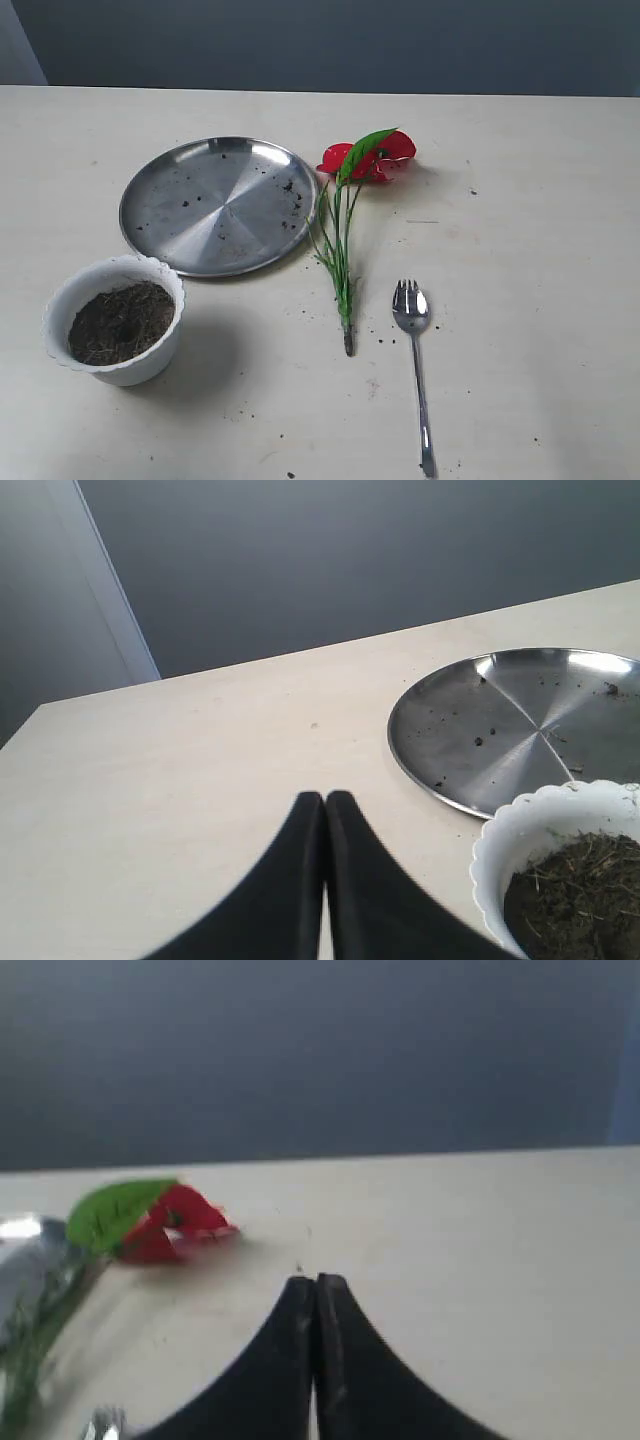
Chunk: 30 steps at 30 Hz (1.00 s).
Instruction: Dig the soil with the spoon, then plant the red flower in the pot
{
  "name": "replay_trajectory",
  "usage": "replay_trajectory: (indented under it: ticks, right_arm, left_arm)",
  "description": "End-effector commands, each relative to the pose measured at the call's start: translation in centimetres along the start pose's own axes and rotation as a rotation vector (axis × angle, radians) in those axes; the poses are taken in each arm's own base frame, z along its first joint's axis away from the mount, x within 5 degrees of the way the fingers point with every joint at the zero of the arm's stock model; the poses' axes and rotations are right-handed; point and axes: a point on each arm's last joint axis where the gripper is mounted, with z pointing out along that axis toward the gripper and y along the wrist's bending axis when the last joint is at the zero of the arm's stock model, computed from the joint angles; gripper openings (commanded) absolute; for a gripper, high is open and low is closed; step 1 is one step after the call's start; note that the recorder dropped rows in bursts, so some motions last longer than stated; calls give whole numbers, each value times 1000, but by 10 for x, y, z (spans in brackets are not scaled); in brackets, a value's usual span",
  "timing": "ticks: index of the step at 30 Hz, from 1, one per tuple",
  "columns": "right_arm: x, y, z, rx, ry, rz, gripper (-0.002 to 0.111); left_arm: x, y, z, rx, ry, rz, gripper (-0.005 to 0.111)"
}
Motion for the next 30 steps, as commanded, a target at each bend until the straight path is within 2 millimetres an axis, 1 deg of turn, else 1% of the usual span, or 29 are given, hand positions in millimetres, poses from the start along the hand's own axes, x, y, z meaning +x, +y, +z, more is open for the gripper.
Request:
replay_trajectory:
  ticks: [1, 2, 3, 4, 5, 6, 11, 13, 14, 17, 18, 20, 21, 22, 23, 24, 28, 30]
  right_arm:
    - [-21, 0, -3, -25, -238, 236, -1]
    - [-25, -2, -4, -30, -292, 340, -1]
    - [-27, -4, -5, -44, -312, 542, -1]
    - [-26, -4, -4, -54, -299, 657, -1]
    - [-24, -4, -4, -61, -279, 729, -1]
    - [-23, -3, -4, -64, -266, 740, -1]
    - [-18, 0, -2, -71, -202, 673, -1]
    - [-22, 1, -3, -71, -211, 629, -1]
    - [-28, 1, -5, -74, -230, 587, -1]
    - [-62, 5, -18, -93, -330, 440, -1]
    - [-81, 7, -23, -93, -360, 372, -1]
    - [-110, 11, -25, -88, -340, 289, -1]
    - [-127, 14, -22, -75, -301, 226, -1]
    - [-142, 16, -18, -64, -248, 186, -1]
    - [-153, 16, -8, -45, -175, 136, -1]
    - [-171, 18, -1, -35, -129, 87, -1]
    - [-209, 24, 46, -31, 145, 9, -1]
    - [-216, 26, 70, -45, 302, -19, -1]
  left_arm:
    - [0, 0, 0, 1, -7, -6, 0]
    - [0, 0, 0, 1, -7, -6, 0]
    - [0, 0, 0, 1, -7, -6, 0]
    - [0, 0, 0, 1, -7, -6, 0]
    - [0, 0, 0, 1, -7, -6, 0]
    - [0, 0, 0, 1, -7, -6, 0]
    - [0, 0, 0, 1, -7, -6, 0]
    - [0, 0, 0, 1, -7, -6, 0]
    - [0, 0, 0, 1, -7, -6, 0]
    - [0, 0, 0, 1, -7, -6, 0]
    - [0, 0, 0, 1, -7, -6, 0]
    - [0, 0, 0, 1, -7, -6, 0]
    - [0, 0, 0, 1, -7, -6, 0]
    - [0, 0, 0, 1, -7, -6, 0]
    - [0, 0, 0, 1, -7, -6, 0]
    - [0, 0, 0, 1, -7, -6, 0]
    - [0, 0, 0, 1, -7, -6, 0]
    - [0, 0, 0, 1, -7, -6, 0]
